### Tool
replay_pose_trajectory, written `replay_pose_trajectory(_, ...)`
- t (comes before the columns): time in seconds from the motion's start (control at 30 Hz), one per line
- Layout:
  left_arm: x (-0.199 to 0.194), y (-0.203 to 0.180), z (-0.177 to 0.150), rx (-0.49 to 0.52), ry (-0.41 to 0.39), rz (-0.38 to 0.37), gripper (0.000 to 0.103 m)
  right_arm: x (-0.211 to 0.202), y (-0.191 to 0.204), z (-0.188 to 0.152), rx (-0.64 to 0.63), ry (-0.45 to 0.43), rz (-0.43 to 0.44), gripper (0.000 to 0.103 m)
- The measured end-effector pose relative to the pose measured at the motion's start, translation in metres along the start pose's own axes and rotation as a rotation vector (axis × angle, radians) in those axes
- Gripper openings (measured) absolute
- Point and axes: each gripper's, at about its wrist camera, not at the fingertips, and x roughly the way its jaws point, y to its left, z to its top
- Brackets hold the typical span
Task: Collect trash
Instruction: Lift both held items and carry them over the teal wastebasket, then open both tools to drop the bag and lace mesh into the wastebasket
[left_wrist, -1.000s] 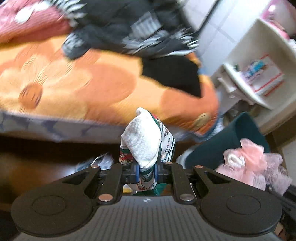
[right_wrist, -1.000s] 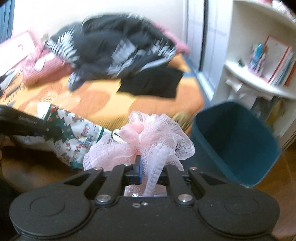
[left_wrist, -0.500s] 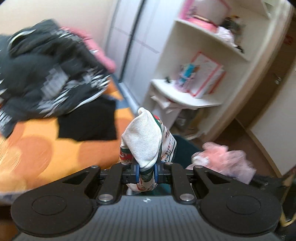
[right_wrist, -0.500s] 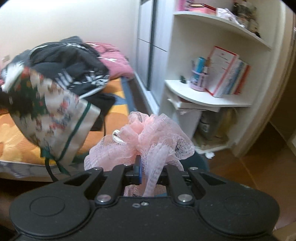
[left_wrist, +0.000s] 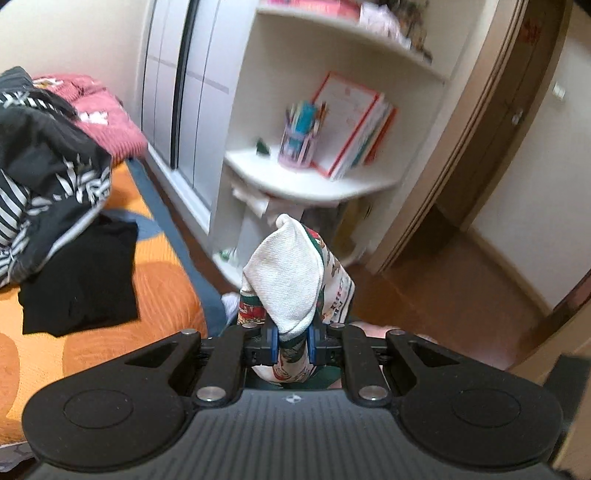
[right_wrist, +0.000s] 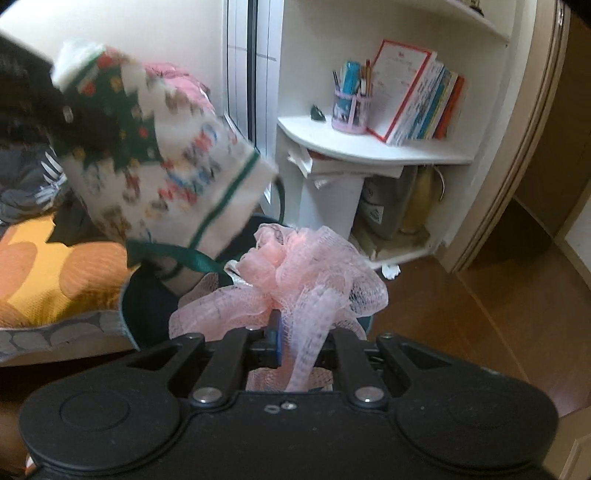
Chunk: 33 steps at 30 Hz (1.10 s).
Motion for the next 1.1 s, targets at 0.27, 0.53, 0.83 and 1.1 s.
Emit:
replay_pose_trajectory(0.27,0.07,0.011,-0.023,0.032,0.158,0.051,0.014,0.047,0.008,-0.002,-0.04,0.091,0.017,0.012)
replay_pose_trajectory(0.53,0.114,0.01,-0.046,0.098,0.268,0.089,0.014,0.069,0.017,-0.008,-0.098,0.137,0.054,0.018)
replay_pose_trajectory(0.83,0.13,0.015,-0.059,0.082,0.345,0.069,0.017,0.073,0.007,-0.013,-0.053,0.157,0.083,0.045)
replay_pose_trajectory(1.1,0.103,0.012,-0.056,0.078,0.291,0.052,0.054,0.046,0.001,-0.016,-0.023,0.124,0.106,0.051)
